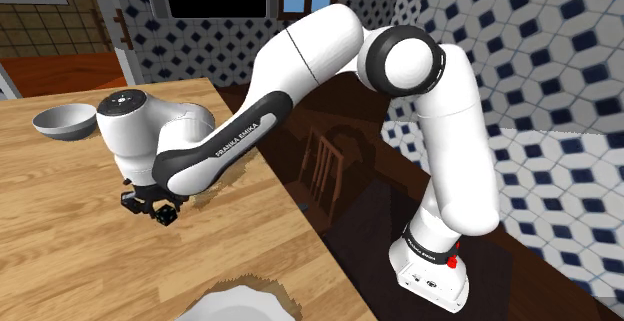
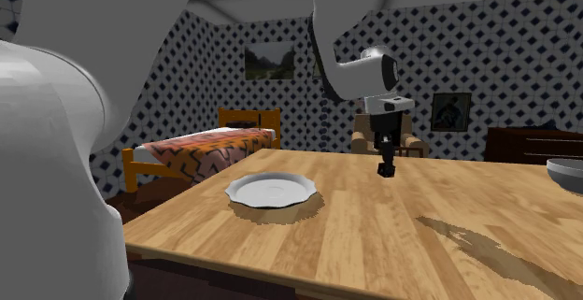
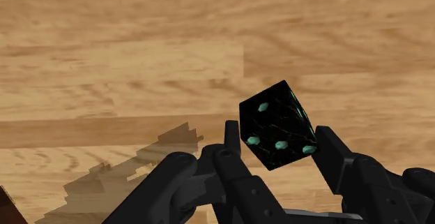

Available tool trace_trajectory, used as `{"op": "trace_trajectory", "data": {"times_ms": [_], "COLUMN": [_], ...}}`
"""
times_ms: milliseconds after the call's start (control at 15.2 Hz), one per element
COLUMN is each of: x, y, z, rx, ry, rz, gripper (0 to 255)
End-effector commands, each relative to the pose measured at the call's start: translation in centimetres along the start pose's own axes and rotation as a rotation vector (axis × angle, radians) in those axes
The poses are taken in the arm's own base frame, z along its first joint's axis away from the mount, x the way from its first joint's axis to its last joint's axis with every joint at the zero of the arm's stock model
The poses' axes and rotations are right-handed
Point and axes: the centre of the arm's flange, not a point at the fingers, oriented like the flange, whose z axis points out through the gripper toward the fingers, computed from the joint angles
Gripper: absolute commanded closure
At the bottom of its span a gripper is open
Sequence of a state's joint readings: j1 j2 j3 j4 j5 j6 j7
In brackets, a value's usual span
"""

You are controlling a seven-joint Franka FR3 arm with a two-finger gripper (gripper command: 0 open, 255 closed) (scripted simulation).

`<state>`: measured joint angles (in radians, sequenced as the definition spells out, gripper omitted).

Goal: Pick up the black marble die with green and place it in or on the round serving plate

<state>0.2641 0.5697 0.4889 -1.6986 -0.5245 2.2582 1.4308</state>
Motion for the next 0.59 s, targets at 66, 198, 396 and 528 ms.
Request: {"op": "trace_trajectory", "data": {"times_ms": [66,198,396,528], "x": [0.3,-2.2,-6.0,-8.6], "y": [-0.1,0.4,1.2,1.7], "z": [-1.4,-2.0,-2.8,-3.3], "rx": [0.000,0.000,0.000,0.000], "ry": [0.000,0.000,0.000,0.000], "rz": [0.000,0.000,0.000,0.000], "gripper": [255,255,255,255]}}
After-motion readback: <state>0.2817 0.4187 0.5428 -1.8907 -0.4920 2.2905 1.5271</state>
